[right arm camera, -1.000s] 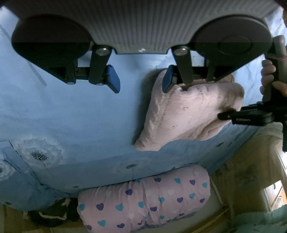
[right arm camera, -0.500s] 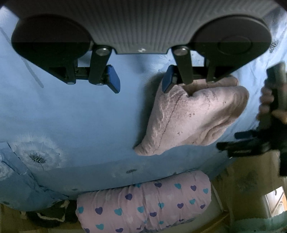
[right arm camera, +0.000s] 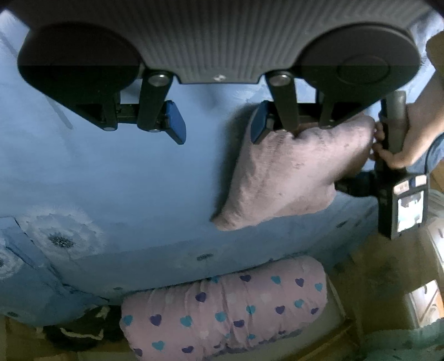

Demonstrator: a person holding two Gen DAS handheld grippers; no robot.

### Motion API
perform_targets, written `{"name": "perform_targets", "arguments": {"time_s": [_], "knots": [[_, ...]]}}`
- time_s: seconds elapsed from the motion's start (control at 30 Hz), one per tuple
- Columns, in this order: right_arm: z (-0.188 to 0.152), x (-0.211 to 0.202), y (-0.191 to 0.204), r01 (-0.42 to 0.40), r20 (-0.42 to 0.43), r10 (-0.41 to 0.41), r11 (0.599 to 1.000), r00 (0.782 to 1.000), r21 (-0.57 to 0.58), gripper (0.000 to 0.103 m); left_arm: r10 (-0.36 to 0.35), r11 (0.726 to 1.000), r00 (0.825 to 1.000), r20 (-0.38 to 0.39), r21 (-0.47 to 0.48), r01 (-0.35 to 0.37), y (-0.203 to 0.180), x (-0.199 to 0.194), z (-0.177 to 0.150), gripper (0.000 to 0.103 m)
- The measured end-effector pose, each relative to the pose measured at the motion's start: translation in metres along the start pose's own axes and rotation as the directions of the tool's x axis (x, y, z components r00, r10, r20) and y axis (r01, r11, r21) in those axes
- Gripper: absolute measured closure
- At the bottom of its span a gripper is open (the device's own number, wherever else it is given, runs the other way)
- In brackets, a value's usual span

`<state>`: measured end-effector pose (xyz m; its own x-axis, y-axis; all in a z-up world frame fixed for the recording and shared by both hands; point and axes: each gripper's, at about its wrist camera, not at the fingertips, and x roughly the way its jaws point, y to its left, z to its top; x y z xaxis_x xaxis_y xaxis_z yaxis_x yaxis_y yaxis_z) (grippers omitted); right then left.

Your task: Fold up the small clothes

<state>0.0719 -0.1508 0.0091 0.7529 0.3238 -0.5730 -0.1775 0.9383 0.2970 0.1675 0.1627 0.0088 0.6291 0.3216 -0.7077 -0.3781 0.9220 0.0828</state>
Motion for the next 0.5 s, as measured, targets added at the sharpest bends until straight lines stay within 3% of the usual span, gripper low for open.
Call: {"name": "perform_targets", "arguments": {"time_s": [0.07, 0.2, 0.27, 0.33, 0.4, 0.5], "knots": [[-0.001, -0.001, 0.001, -0.011, 0.009, 0.011, 1.0, 1.0, -0.01, 0.049, -0.047, 0.998, 0.999, -0.006, -0.042, 0.047, 0.015, -0.015, -0.003, 0.031], [-0.003, -0.002, 0.004, -0.02, 0.023, 0.02, 0.999, 1.0, -0.029, 0.049, -0.134, 0.991, 0.991, -0.004, -0.032, 0.134, 0.024, -0.044, -0.007, 0.023], [-0.004, -0.002, 0.005, -0.023, 0.029, 0.024, 0.999, 0.999, -0.032, 0.049, -0.188, 0.982, 0.982, 0.007, -0.031, 0.188, 0.026, -0.061, -0.011, 0.021], [-0.003, -0.002, 0.005, -0.028, 0.039, 0.028, 0.999, 0.999, -0.017, 0.049, -0.245, 0.968, 0.969, 0.015, -0.05, 0.246, 0.029, -0.072, -0.015, 0.011], [-0.001, -0.001, 0.002, -0.049, 0.048, 0.048, 0.999, 0.998, 0.023, 0.034, -0.3, 0.95, 0.954, 0.023, -0.083, 0.301, 0.032, -0.076, -0.021, 0.007], [0.005, 0.005, -0.007, -0.096, 0.069, 0.088, 0.989, 0.994, 0.117, 0.03, -0.316, 0.942, 0.948, 0.027, -0.11, 0.317, 0.032, -0.071, -0.034, 0.006]]}}
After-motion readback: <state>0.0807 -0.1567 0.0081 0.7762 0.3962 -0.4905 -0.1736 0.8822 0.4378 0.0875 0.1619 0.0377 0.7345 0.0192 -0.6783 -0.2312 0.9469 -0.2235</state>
